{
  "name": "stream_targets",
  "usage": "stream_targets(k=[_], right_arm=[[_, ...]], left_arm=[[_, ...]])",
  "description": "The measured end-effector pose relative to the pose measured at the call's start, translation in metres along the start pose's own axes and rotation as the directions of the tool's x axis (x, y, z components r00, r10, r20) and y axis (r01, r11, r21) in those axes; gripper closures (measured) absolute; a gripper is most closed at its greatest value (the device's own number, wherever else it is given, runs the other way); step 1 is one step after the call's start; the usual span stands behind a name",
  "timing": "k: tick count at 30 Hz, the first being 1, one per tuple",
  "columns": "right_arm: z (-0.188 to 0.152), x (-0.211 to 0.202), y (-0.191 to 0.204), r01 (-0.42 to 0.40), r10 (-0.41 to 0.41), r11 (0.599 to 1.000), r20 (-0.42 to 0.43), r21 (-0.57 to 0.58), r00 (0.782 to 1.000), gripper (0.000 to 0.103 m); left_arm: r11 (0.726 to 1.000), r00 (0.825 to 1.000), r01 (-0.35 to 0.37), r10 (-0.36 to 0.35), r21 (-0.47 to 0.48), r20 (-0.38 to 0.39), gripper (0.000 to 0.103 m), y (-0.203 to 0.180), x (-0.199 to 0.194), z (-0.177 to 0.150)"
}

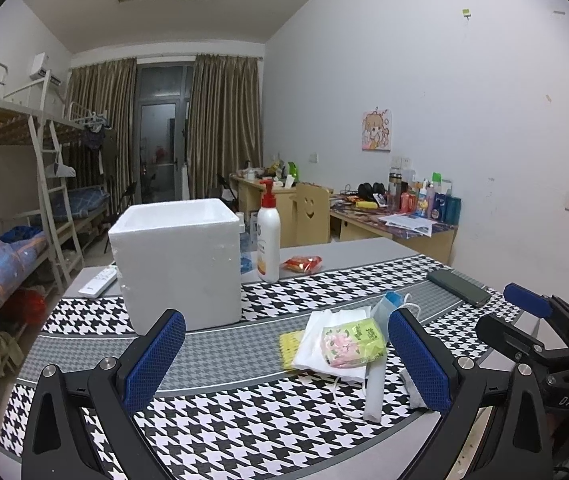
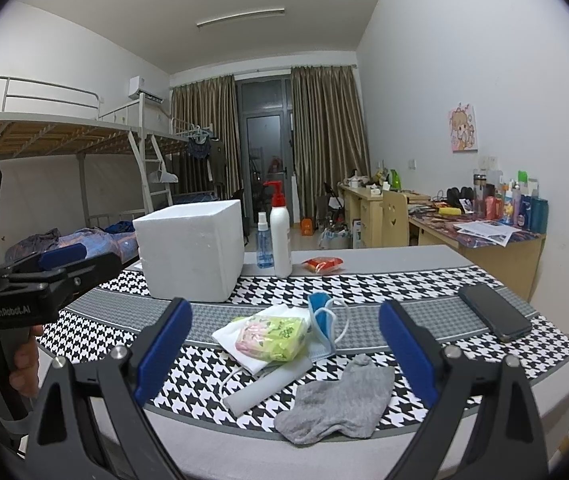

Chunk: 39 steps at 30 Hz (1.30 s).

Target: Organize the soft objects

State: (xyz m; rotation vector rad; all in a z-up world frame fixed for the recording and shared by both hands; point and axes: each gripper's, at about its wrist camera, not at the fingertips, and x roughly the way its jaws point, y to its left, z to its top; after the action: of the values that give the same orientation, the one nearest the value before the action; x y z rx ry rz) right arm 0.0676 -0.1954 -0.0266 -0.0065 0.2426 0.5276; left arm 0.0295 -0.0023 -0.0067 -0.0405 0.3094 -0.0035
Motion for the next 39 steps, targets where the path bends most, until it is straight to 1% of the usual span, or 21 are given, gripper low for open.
stream_targets(k=[10,21,30,39], right_arm=[[0.0,0.011,-0.005,0.013,-0.012,1.0,-0.038,0.012,0.999,0.007],[-0.009,0.022,-0.017,0.042,-0.039,0.999,-0.101,0.026,0.994,0.007],[-0.014,0.027,-0.025,0.078,-0.072,0.996,-0.146,0.034,0.987,0.007],[-0.022,0.035,-0.033,0.099,-0.089,0.994,-0.19,0.045,0.978,0.007]], left_arm=[[0.999,0.999,0.046,-0.046,0.018,-0.024,0.001,-0.006,0.013,-0.001],[0.996,0.993,0.093,-0.091,0.013,-0.077,0.001,-0.016,0.034,-0.006],[0.992,0.983,0.126,-0.124,0.009,-0.137,0.001,-0.023,0.053,-0.009],[0.986,0.971,0.168,-0.164,0.007,-0.177,0.001,-0.035,0.074,-0.011]])
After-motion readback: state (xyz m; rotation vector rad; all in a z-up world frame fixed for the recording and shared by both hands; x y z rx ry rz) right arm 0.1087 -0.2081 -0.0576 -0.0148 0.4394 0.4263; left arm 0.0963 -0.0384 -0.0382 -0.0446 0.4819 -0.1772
